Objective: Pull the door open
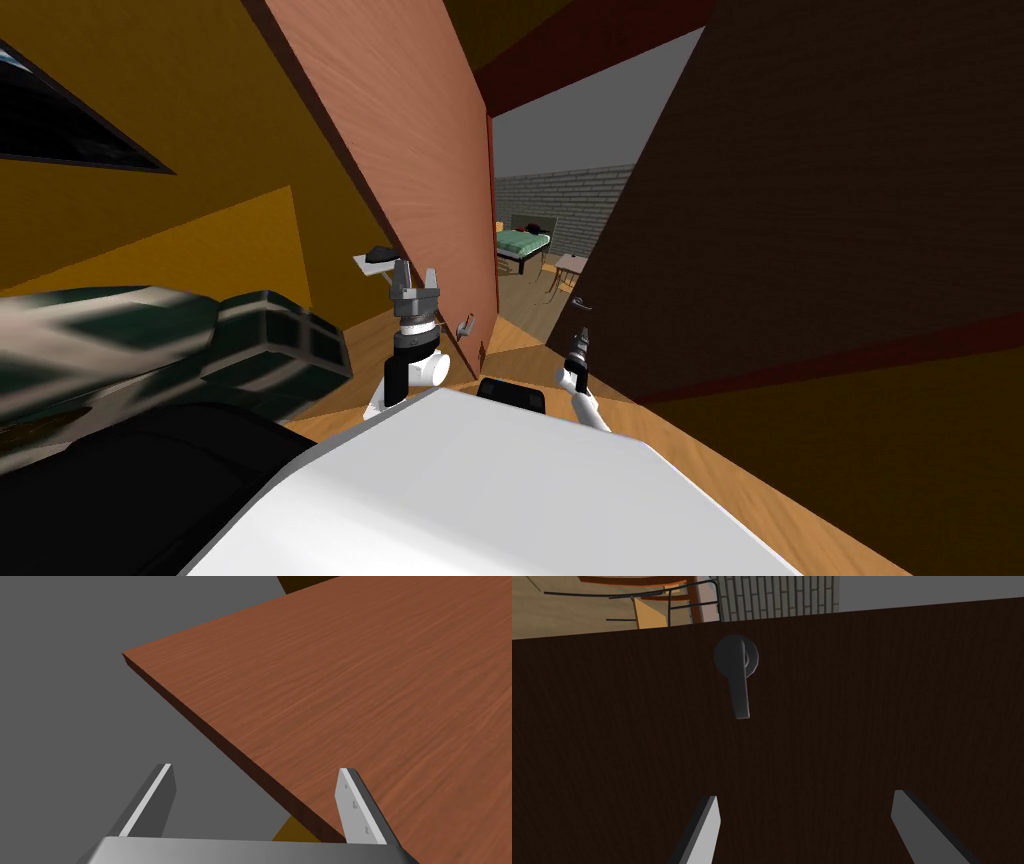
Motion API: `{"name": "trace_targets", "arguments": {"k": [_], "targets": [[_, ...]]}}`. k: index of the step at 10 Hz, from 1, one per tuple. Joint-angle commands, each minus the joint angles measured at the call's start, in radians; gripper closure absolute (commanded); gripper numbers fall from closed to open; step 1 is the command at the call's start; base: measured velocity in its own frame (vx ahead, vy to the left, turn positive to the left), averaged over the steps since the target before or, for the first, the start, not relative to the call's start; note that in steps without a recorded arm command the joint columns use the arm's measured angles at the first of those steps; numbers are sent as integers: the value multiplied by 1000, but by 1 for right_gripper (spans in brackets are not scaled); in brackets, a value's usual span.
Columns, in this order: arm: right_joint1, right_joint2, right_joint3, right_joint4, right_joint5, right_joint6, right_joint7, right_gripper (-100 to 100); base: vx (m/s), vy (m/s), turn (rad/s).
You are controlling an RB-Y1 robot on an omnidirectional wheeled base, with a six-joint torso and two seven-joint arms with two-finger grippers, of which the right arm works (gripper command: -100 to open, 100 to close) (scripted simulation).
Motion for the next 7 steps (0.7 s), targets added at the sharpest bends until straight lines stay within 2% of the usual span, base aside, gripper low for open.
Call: {"name": "trace_targets", "arguments": {"k": [1, 6, 7], "targets": [[-18, 5, -2, 41, -11, -9, 10, -100, 141, -92, 31], [-53, 23, -6, 122, -36, -27, 33, -100, 94, -54, 15], [-53, 23, -6, 122, -36, -27, 33, -100, 96, -49, 2]]}}
